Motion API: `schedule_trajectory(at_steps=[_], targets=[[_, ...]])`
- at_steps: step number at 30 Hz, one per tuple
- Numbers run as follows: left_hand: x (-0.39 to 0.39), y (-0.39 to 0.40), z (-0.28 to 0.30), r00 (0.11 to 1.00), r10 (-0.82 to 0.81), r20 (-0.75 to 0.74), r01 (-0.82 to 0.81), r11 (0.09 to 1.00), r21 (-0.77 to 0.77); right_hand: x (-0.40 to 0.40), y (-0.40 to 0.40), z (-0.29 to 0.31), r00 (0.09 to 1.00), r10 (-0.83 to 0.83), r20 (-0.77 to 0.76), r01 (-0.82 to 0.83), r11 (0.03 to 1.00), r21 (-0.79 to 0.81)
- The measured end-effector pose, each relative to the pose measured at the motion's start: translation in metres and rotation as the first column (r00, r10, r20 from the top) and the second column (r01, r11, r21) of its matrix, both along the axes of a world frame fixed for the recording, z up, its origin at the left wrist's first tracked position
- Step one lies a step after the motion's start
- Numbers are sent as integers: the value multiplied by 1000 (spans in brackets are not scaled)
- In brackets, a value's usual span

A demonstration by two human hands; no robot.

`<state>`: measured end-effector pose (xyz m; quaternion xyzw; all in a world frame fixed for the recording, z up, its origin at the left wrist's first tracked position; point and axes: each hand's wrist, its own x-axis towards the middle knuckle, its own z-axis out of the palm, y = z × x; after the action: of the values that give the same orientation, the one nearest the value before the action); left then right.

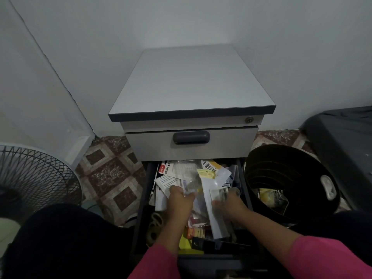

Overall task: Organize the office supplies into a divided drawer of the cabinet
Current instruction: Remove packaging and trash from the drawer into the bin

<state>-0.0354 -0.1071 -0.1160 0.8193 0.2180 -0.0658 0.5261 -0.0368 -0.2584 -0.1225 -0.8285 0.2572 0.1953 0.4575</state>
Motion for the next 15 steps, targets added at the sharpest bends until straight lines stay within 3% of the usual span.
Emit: schedule_trajectory(at_steps=[1,7,11,15], targets=[[0,-2,0,1000,7,-11,-8,998,-60,-2,1,-1,999,41,7,-40,997,-61],[-1,-8,-3,984,112,-142,-152,936,-317,1,-4,-3,997,78,-17,-79,996,-53],[-2,-3,-2,965,102,-240,-200,880,-430,-1,1,4,999,-24,-25,26,996,88],[-2,-1,4,968,109,-225,-206,860,-467,2,4,4,997,-63,-50,72,978,196]])
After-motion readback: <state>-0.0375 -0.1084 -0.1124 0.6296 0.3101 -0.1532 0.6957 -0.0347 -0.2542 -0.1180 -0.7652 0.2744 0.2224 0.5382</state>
